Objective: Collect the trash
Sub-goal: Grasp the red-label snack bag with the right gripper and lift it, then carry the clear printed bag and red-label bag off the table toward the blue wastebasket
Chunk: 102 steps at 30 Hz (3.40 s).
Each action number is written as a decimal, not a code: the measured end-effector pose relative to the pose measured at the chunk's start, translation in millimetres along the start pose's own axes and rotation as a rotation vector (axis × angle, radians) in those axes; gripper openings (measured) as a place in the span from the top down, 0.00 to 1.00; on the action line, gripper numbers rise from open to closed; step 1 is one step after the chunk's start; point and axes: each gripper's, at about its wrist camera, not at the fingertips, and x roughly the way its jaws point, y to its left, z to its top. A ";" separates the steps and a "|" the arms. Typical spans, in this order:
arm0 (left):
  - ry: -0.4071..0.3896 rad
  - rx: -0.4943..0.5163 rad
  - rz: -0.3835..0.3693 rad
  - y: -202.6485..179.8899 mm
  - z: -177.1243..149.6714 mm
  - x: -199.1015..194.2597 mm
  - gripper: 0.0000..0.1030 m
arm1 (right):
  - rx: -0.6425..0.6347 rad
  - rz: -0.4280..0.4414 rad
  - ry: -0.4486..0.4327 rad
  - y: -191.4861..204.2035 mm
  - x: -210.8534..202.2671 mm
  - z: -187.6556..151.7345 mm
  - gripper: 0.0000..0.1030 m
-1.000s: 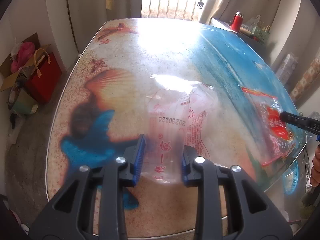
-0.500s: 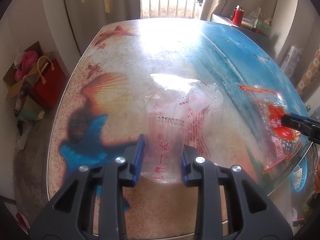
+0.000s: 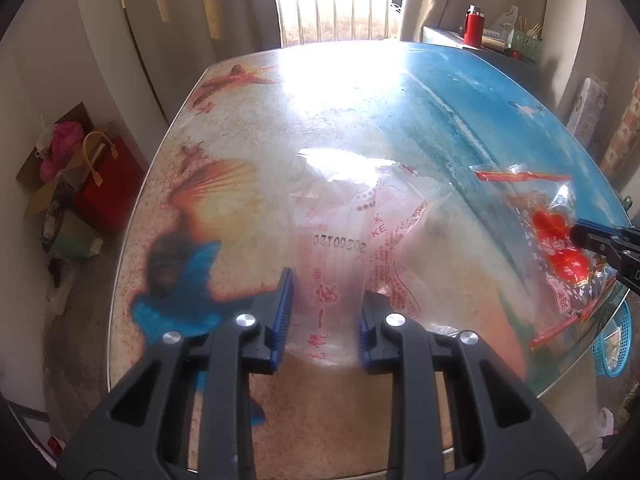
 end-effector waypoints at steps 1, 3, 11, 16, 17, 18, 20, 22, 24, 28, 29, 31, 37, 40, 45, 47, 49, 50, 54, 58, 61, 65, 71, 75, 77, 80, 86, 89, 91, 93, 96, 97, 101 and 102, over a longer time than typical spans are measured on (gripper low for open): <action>-0.003 0.002 0.003 -0.6 -0.2 -1.5 0.76 | 0.003 0.003 -0.003 0.0 -0.7 0.3 0.96; -0.010 0.004 0.006 -1.2 0.4 -4.2 0.77 | 0.011 0.008 -0.008 0.7 -1.5 1.6 0.96; -0.031 0.003 0.004 -0.9 5.7 -12.4 0.78 | 0.028 0.015 -0.050 -2.0 -14.6 5.8 0.97; -0.042 0.006 -0.001 -2.2 7.7 -17.5 0.78 | 0.034 0.015 -0.067 -3.6 -20.5 8.3 0.97; -0.044 0.007 -0.002 -2.4 8.1 -18.6 0.78 | 0.036 0.016 -0.069 -4.1 -21.1 8.9 0.97; -0.047 0.008 -0.002 -2.5 8.4 -19.3 0.78 | 0.037 0.017 -0.071 -4.4 -21.9 9.2 0.97; -0.052 0.008 -0.003 -2.5 9.0 -21.3 0.78 | 0.038 0.018 -0.074 -4.7 -23.1 9.9 0.97; -0.057 0.009 -0.004 -2.5 10.2 -23.1 0.78 | 0.039 0.018 -0.080 -4.3 -25.0 10.7 0.97; -0.064 0.010 -0.002 -2.6 10.9 -25.2 0.78 | 0.035 0.017 -0.085 -3.6 -26.9 11.5 0.97; -0.073 0.012 -0.003 -3.0 11.8 -29.2 0.78 | 0.032 0.019 -0.094 -2.8 -30.4 12.8 0.97; -0.075 0.012 -0.003 -2.5 11.7 -29.9 0.78 | 0.033 0.019 -0.097 -2.3 -31.3 13.2 0.97; -0.081 0.015 -0.001 -2.0 11.3 -31.4 0.78 | 0.032 0.022 -0.103 -2.5 -33.1 13.3 0.97; -0.093 0.017 0.003 -2.7 12.8 -36.1 0.78 | 0.033 0.025 -0.116 -2.8 -38.4 14.2 0.97; -0.097 0.019 0.005 -3.8 12.9 -38.3 0.78 | 0.035 0.027 -0.121 -3.1 -40.1 14.9 0.97; -0.106 0.023 0.007 -4.5 14.2 -41.6 0.78 | 0.039 0.032 -0.129 -4.8 -43.6 14.9 0.97; -0.110 0.022 0.008 -4.8 14.8 -43.1 0.78 | 0.041 0.034 -0.133 -5.3 -45.6 14.6 0.97; -0.115 0.022 0.008 -5.5 15.0 -45.5 0.78 | 0.042 0.037 -0.137 -6.7 -46.9 14.7 0.97; -0.118 0.022 0.007 -5.7 15.1 -46.4 0.78 | 0.042 0.037 -0.139 -6.7 -48.1 14.5 0.97; -0.127 0.025 0.004 -8.3 15.2 -51.3 0.78 | 0.046 0.040 -0.147 -8.1 -52.1 13.8 0.97; -0.137 0.028 -0.002 -11.7 16.2 -56.5 0.78 | 0.051 0.043 -0.155 -10.1 -56.5 12.5 0.97; -0.145 0.028 -0.009 -13.7 16.5 -60.7 0.78 | 0.054 0.043 -0.163 -11.8 -60.5 11.4 0.97; -0.156 0.034 -0.015 -16.9 16.8 -65.7 0.78 | 0.063 0.043 -0.176 -14.4 -65.7 8.8 0.97; -0.181 0.053 -0.027 -25.5 18.3 -75.7 0.78 | 0.081 0.039 -0.199 -19.3 -76.2 1.9 0.97; -0.199 0.071 -0.038 -34.2 19.2 -84.2 0.78 | 0.098 0.035 -0.217 -25.0 -85.8 -5.0 0.97; -0.209 0.082 -0.044 -39.9 19.3 -88.7 0.78 | 0.110 0.034 -0.227 -29.1 -91.0 -9.3 0.97; -0.224 0.105 -0.057 -50.9 19.4 -95.8 0.78 | 0.131 0.029 -0.244 -37.0 -99.6 -17.5 0.97; -0.267 0.170 -0.093 -83.6 20.8 -112.4 0.78 | 0.193 0.005 -0.280 -61.0 -120.0 -39.6 0.97; -0.282 0.214 -0.119 -104.6 21.3 -119.3 0.78 | 0.243 -0.011 -0.300 -78.2 -131.4 -56.7 0.97; -0.292 0.247 -0.140 -121.0 21.0 -123.7 0.78 | 0.283 -0.019 -0.311 -91.2 -139.0 -69.9 0.97; -0.298 0.274 -0.167 -137.6 19.6 -127.0 0.78 | 0.320 -0.038 -0.319 -104.5 -146.8 -84.6 0.97; -0.298 0.313 -0.212 -165.4 16.6 -128.4 0.78 | 0.379 -0.064 -0.322 -126.1 -157.2 -108.4 0.97; -0.297 0.326 -0.229 -175.3 15.2 -129.1 0.78 | 0.400 -0.071 -0.321 -133.3 -160.6 -117.0 0.97; -0.290 0.383 -0.303 -216.8 6.9 -134.3 0.78 | 0.484 -0.112 -0.315 -163.5 -173.8 -149.5 0.97; -0.289 0.398 -0.322 -227.4 5.3 -135.6 0.78 | 0.504 -0.126 -0.314 -171.8 -177.6 -157.3 0.97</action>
